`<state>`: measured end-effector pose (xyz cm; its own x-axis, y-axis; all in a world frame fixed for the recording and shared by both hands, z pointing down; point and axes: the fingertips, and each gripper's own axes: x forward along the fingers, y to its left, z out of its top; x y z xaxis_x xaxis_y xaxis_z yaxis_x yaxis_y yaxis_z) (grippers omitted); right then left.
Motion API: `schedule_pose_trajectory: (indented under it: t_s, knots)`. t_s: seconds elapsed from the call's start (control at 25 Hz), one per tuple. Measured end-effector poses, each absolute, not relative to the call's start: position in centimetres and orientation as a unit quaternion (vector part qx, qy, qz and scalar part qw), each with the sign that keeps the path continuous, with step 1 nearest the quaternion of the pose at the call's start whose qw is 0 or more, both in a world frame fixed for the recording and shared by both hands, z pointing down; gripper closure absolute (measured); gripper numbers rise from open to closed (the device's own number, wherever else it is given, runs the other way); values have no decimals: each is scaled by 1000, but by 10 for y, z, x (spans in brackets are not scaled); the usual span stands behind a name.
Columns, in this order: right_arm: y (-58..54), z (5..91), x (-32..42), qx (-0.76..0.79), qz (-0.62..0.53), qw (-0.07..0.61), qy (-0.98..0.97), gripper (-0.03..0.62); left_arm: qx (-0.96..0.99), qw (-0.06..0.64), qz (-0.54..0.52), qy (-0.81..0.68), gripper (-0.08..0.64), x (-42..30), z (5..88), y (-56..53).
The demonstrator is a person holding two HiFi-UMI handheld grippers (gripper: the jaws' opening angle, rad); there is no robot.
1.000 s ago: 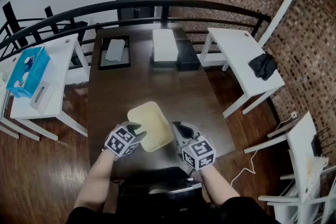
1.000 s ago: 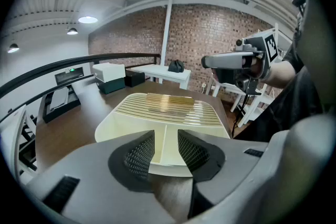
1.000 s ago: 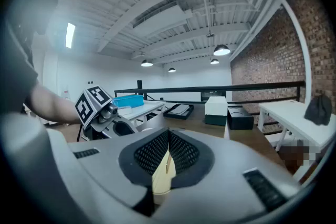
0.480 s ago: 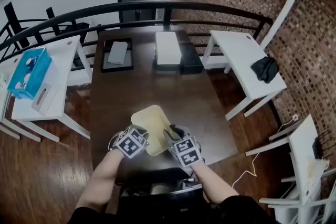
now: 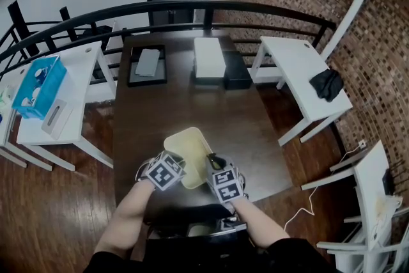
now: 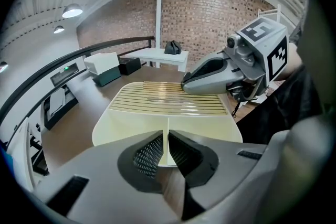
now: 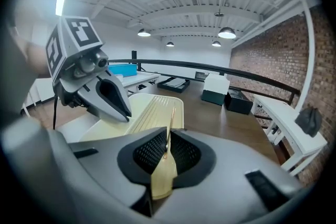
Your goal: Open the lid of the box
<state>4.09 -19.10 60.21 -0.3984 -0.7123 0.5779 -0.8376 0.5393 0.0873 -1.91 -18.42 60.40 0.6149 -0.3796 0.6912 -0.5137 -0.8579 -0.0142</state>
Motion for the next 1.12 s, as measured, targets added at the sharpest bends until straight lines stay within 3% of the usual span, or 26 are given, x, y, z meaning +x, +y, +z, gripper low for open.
schedule_pose_trajectory:
  t_s: [0.56,0.8,1.12]
  knots:
    - [-204,550,50,507,89,214,-830,578,886,120,373,-250,535,-22,610,-187]
    - [-231,567,131,568,113,214,-787,577,889,118,363,-255,535,-22,607,-185]
    - [-227,671,226,622,183,279,-708,577,893,119,346,-261,532,-24,602,-184]
